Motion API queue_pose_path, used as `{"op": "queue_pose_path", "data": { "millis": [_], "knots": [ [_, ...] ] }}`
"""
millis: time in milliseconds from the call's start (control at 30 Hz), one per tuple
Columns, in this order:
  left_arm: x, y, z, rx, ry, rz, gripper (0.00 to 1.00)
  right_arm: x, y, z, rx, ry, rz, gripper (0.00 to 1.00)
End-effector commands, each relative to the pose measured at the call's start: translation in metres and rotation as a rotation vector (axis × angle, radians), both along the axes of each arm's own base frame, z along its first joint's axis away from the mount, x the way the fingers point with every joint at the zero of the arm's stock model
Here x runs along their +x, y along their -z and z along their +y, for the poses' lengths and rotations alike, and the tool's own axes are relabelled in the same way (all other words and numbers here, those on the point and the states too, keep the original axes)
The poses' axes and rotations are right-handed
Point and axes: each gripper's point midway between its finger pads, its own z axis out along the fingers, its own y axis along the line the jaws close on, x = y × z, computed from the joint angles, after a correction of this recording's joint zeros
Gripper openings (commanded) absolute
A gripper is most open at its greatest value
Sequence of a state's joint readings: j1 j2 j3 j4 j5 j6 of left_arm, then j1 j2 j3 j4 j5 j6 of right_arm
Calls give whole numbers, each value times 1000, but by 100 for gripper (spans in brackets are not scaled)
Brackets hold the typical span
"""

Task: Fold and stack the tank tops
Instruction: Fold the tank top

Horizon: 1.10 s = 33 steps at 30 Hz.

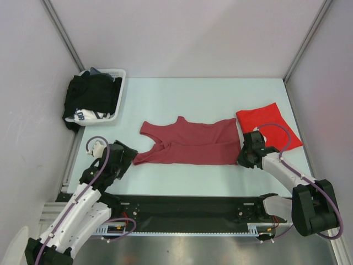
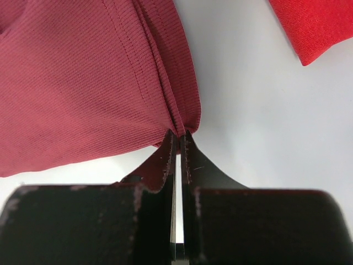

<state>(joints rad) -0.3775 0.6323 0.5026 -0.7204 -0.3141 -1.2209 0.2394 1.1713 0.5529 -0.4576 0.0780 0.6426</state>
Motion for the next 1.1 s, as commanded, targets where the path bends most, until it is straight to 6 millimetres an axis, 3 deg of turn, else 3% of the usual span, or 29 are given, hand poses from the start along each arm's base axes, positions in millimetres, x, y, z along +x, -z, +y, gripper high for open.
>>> {"op": "queue_pose_path", "data": {
  "millis": [0, 267, 467, 567, 667, 767, 800, 900, 1067],
  "knots": [
    [10, -4, 2, -93, -113, -60, 97, 7, -8, 0, 2, -8, -30, 0],
    [18, 9, 3, -107, -142, 8, 95, 8, -10, 0, 7, -7, -37, 0],
    [26, 31, -5, -132, -104, 72, 92, 8, -9, 2, 15, -9, -34, 0],
    [30, 41, -9, -142, -96, 97, 86, 9, -10, 2, 18, -9, -37, 0],
    [35, 47, -16, -157, -72, 124, 75, 10, -11, 3, 23, -9, -39, 0],
    [36, 59, -21, -164, -63, 185, 53, 10, -12, 3, 26, -8, -41, 0],
    [36, 61, -20, -163, -69, 201, 33, 10, -12, 4, 27, -9, -42, 0],
    [33, 63, -11, -130, -110, 257, 2, 10, -12, 3, 26, -7, -40, 0],
    [34, 56, 4, -104, -156, 318, 0, 8, -10, 2, 19, -9, -33, 0]
  ]
}}
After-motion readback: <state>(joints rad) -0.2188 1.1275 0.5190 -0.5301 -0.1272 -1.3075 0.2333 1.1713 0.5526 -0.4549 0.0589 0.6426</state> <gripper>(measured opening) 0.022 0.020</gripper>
